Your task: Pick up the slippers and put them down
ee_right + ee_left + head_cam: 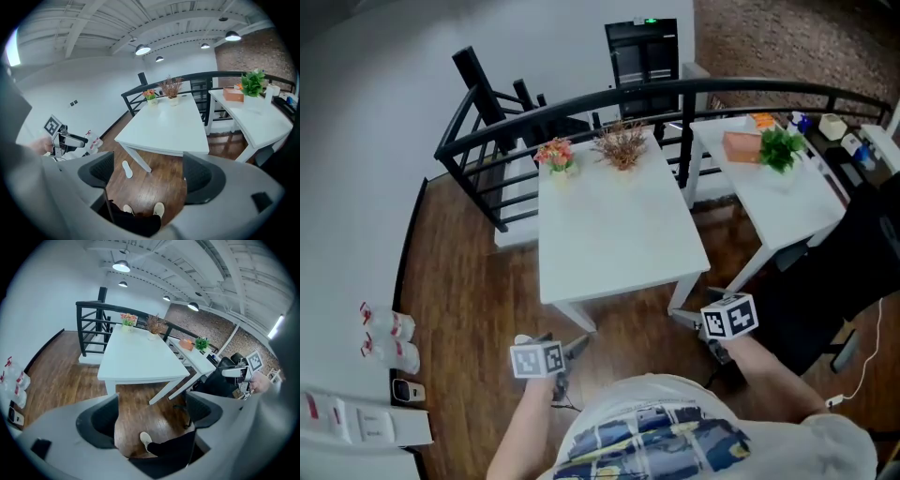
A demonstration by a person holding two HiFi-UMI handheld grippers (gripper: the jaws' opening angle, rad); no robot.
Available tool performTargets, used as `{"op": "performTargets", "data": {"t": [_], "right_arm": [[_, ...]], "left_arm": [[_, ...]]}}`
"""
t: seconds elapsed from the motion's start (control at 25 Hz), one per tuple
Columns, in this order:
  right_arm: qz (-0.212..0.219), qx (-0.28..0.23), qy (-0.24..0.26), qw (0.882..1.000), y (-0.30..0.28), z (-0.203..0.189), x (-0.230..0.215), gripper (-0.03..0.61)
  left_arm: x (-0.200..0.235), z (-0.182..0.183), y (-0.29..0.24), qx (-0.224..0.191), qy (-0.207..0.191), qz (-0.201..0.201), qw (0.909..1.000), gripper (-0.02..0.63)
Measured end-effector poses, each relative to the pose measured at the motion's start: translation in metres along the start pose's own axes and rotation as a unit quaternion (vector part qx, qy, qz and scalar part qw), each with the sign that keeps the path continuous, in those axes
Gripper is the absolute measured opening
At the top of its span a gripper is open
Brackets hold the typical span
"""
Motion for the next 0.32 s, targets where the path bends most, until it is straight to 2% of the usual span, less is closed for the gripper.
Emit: {"op": "performTargets", "data": {"t": [0.32], "right_arm": [[0.002, 0.002, 0.013, 1.0, 0.007, 0.011, -0.039, 0.474]], "left_arm": [[-0.018, 0.005, -0.017, -0.002, 0.017, 0.015, 0.9997, 0.451]]}}
Point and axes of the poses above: the fingertips, and each gripper's own axes: y backward along the fingers, x to its left, z out of its top, the point moved 2 cm from there along y, backward along the fingers
